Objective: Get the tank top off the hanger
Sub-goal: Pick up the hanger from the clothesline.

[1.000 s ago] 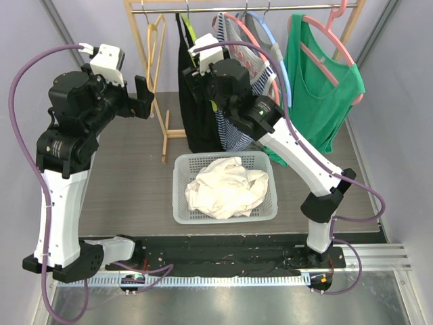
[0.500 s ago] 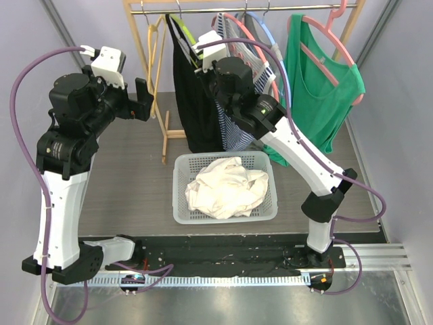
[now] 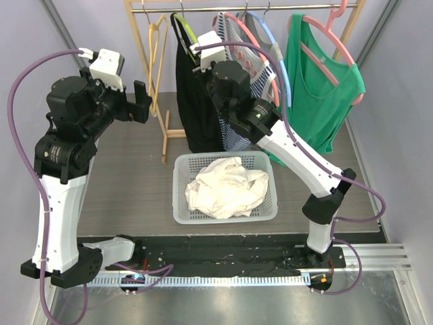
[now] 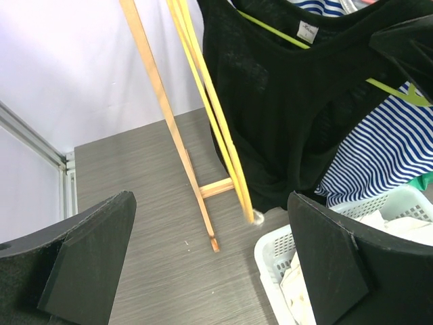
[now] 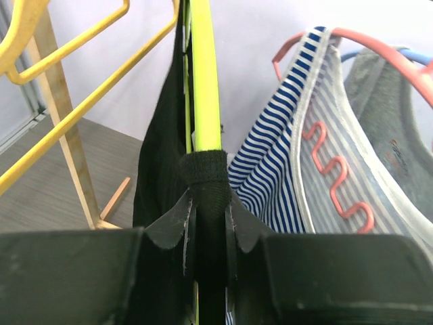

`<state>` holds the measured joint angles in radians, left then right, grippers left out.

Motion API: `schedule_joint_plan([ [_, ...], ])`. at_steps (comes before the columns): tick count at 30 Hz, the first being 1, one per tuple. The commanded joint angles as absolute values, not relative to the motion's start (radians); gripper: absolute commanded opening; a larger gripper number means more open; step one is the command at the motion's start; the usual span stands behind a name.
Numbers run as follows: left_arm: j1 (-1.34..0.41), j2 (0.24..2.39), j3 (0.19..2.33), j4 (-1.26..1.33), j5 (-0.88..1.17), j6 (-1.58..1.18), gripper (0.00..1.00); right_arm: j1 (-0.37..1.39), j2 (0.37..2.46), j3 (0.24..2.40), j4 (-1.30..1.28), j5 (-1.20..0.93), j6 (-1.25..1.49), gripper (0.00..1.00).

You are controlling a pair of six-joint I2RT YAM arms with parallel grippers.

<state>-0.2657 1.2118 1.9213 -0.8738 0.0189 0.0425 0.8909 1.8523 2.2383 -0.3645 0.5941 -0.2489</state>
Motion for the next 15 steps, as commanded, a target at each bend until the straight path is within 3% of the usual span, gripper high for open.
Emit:
schedule_joint_plan([
  [1, -0.261, 1.190, 1.911, -0.859, 0.008, 0.063, 1.00, 0.888, 1.720, 2.195, -0.100, 0.762, -0.247, 0.01],
  [9, -0.261, 1.183, 1.904, -0.861, 0.009, 0.063, 1.00, 0.885, 1.621, 1.955, 0.228, 0.695, -0.276, 0.01],
  [15, -0.261, 1.175, 1.891, -0.859, 0.008, 0.072, 1.00, 0.887, 1.635, 1.973, 0.166, 0.676, -0.255, 0.01],
])
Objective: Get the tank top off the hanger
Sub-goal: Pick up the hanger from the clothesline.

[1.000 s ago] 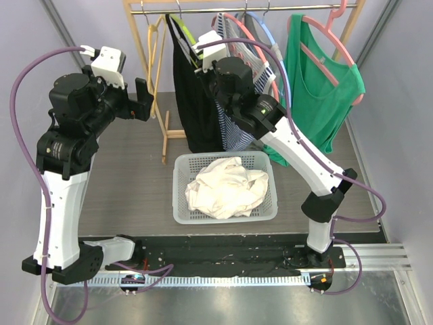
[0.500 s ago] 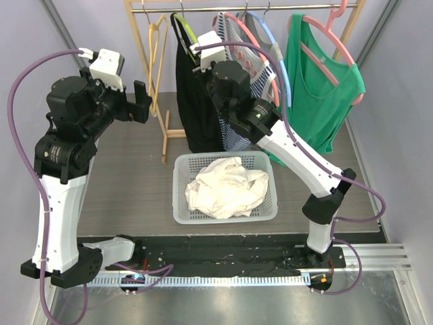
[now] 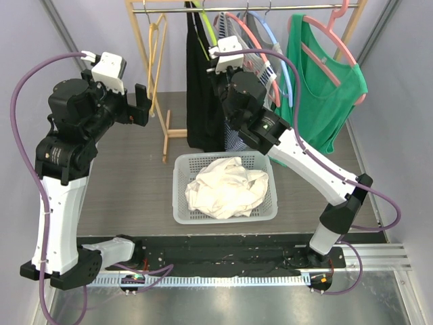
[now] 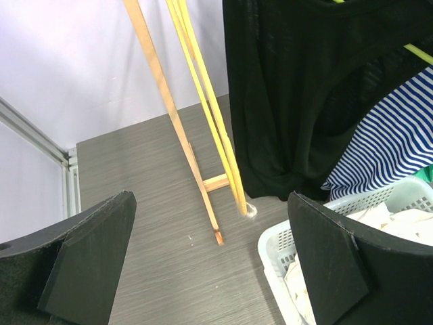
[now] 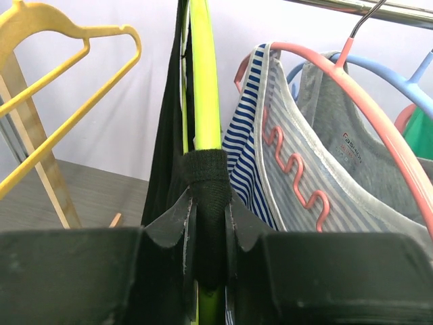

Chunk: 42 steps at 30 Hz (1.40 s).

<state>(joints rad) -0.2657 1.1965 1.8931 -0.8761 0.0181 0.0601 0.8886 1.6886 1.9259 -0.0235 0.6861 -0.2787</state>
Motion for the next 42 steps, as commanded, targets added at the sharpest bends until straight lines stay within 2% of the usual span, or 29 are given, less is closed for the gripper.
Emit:
schedule_joint_plan([
  [1, -0.261, 1.175, 1.891, -0.858, 0.011, 0.072, 1.00, 0.885, 1.632, 1.976, 0.144, 0.676, -0.246, 0.01],
  [7, -0.261, 1.183, 1.896, -0.856, 0.009, 0.069, 1.00, 0.885, 1.565, 1.942, -0.099, 0.647, -0.099, 0.01],
  [11, -0.261, 1.186, 1.902, -0.856, 0.009, 0.067, 1.00, 0.891, 1.474, 1.817, -0.231, 0.608, -0.012, 0.01],
  [19, -0.261, 1.200, 1.927, -0.854, 0.015, 0.052, 1.00, 0.913, 1.329, 1.686, -0.268, 0.535, -0.031, 0.01],
  [25, -0.261, 1.201, 1.918, -0.851, 0.009, 0.055, 1.00, 0.914, 1.325, 1.767, -0.307, 0.497, -0.055, 0.01],
  [32, -0.261, 1.204, 1.907, -0.841, 0.009, 0.054, 1.00, 0.908, 1.436, 1.838, -0.212, 0.502, -0.120, 0.01],
  [42, -0.259, 1.215, 1.871, -0.805, -0.051, 0.081, 1.00, 0.758, 1.618, 2.062, -0.236, 0.394, -0.060, 0.01],
])
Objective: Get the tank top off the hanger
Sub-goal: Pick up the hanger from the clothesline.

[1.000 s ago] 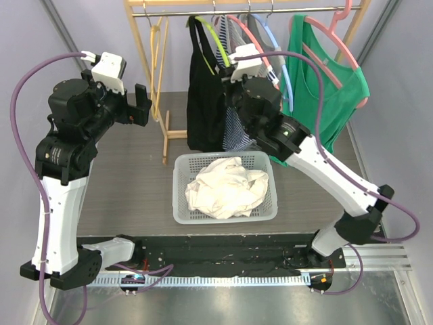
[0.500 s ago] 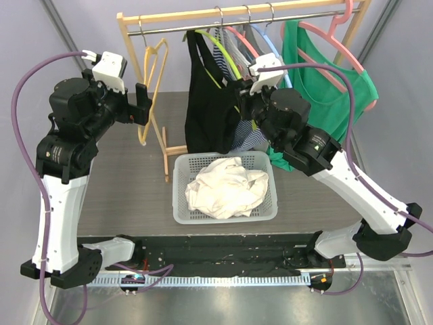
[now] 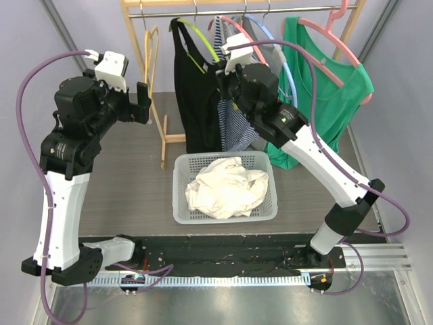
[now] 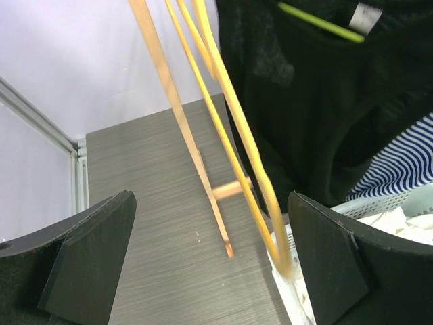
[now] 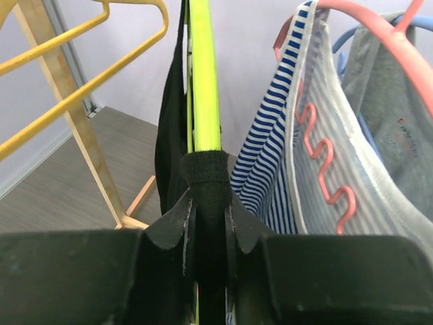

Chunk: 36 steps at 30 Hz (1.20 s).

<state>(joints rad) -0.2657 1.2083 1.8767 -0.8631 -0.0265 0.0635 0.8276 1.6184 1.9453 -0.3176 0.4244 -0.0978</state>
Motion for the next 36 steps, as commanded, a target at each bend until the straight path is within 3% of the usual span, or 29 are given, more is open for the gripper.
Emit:
schedule_joint_plan([
  [1, -0.261, 1.216, 1.871, -0.801, -0.051, 0.083, 1.00, 0.746, 1.630, 2.074, -0.242, 0.390, -0.055, 0.01],
  [11, -0.261, 1.230, 1.882, -0.811, -0.049, 0.081, 1.00, 0.670, 1.638, 2.066, -0.232, 0.295, -0.015, 0.01],
  [17, -0.261, 1.221, 1.882, -0.824, -0.040, 0.078, 1.00, 0.672, 1.585, 1.910, -0.019, 0.203, -0.038, 0.01],
  [26, -0.259, 1.201, 1.872, -0.844, -0.046, 0.089, 1.00, 0.702, 1.522, 1.706, 0.248, 0.293, -0.098, 0.01],
  [36, -0.261, 1.203, 1.864, -0.847, -0.040, 0.083, 1.00, 0.733, 1.520, 1.721, 0.305, 0.325, -0.172, 0.01],
])
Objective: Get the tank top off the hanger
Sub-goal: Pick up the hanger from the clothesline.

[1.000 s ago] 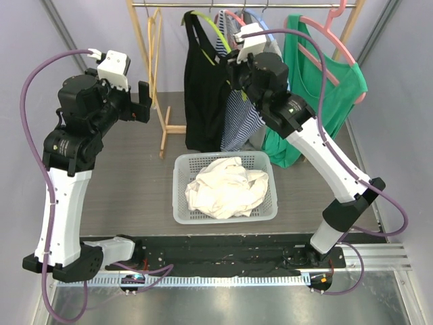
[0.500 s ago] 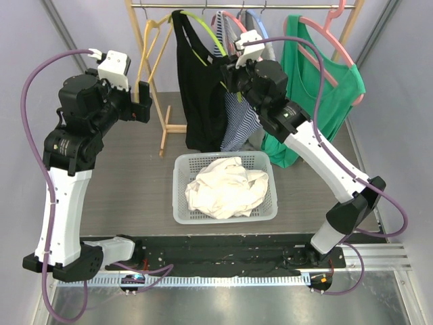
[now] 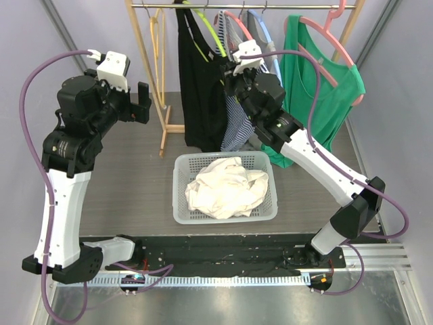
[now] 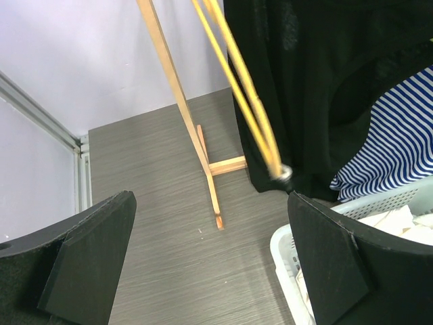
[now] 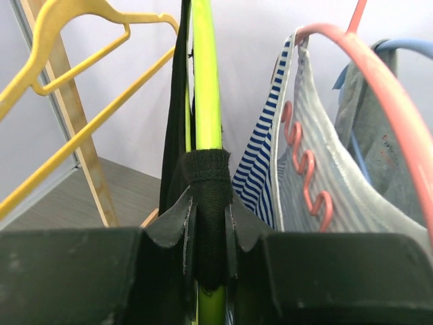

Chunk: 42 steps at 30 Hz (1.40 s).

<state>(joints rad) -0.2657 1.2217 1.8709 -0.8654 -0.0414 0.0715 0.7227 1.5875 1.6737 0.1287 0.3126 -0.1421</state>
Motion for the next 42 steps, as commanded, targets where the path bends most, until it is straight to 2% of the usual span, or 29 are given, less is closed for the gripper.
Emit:
schedule_joint_plan([
  [1, -0.261, 1.203, 1.862, -0.847, -0.040, 0.083, 1.00, 0.735, 1.519, 1.726, 0.307, 0.328, -0.173, 0.01],
  [9, -0.261, 1.195, 1.852, -0.845, -0.040, 0.081, 1.00, 0.770, 1.499, 1.744, 0.305, 0.344, -0.196, 0.01],
  [16, -0.261, 1.192, 1.852, -0.847, -0.041, 0.083, 1.00, 0.811, 1.434, 1.710, 0.174, 0.336, -0.202, 0.01],
  [21, -0.261, 1.192, 1.861, -0.847, -0.034, 0.077, 1.00, 0.842, 1.270, 1.571, 0.143, 0.305, -0.177, 0.01],
  [25, -0.261, 1.196, 1.876, -0.847, -0.029, 0.071, 1.00, 0.842, 1.183, 1.559, 0.009, 0.270, -0.144, 0.01],
  [32, -0.259, 1.189, 1.882, -0.848, -0.015, 0.058, 1.00, 0.842, 1.051, 1.611, -0.143, 0.244, -0.147, 0.01],
  [42, -0.261, 1.174, 1.862, -0.848, -0.014, 0.057, 1.00, 0.844, 0.997, 1.906, -0.245, 0.172, -0.109, 0.01],
])
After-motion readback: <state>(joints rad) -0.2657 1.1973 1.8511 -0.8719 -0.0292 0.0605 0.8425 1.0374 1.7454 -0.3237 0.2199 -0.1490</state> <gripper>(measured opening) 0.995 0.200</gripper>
